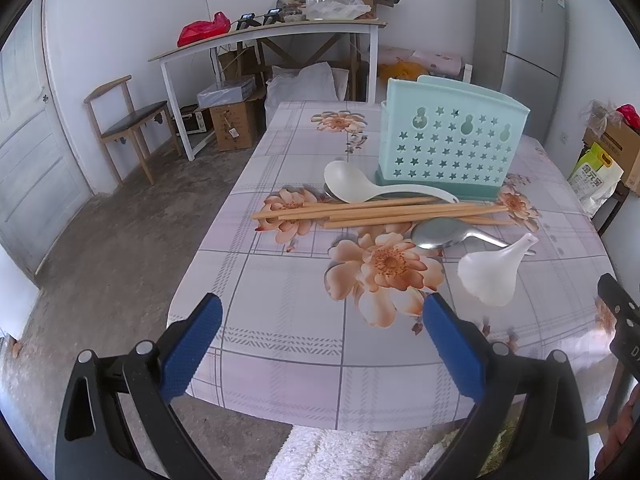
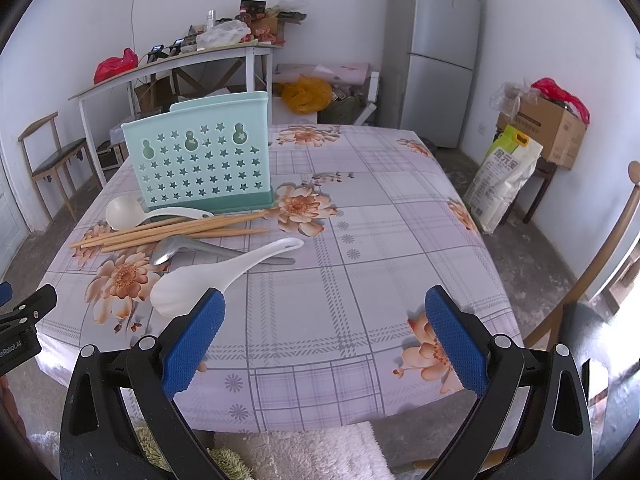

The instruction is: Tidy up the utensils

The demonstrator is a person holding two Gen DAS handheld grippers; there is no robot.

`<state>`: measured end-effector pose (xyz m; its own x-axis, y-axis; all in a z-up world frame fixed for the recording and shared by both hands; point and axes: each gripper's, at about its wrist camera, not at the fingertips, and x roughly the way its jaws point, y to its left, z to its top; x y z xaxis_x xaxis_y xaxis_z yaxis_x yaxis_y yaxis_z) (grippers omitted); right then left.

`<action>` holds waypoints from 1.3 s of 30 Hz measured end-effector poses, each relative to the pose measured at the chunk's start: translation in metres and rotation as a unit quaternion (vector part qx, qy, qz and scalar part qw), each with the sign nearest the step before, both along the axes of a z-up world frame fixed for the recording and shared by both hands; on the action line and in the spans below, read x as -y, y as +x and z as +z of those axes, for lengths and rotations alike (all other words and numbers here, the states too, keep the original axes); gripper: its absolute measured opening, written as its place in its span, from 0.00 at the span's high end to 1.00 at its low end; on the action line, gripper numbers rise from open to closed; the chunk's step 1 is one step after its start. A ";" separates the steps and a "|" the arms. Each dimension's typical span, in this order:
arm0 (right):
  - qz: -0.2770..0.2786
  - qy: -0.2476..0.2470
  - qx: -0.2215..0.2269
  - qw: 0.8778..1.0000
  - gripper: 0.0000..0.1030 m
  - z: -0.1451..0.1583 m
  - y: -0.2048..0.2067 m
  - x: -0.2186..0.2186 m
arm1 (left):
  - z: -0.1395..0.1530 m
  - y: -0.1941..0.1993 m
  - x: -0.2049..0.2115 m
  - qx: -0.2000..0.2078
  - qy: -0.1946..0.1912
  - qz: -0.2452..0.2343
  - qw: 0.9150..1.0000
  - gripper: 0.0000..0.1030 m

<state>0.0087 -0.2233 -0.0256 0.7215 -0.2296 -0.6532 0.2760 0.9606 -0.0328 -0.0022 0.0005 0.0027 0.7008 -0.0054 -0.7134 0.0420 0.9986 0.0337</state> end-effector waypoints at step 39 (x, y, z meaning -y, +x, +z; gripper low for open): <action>0.000 0.001 0.001 1.000 0.07 0.001 -0.001 0.000 | -0.006 -0.001 -0.002 -0.010 0.006 0.004 1.000 0.05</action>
<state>0.0074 -0.2234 -0.0250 0.7228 -0.2288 -0.6521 0.2760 0.9606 -0.0312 -0.0029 0.0030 -0.0031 0.6864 0.0076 -0.7272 0.0358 0.9984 0.0441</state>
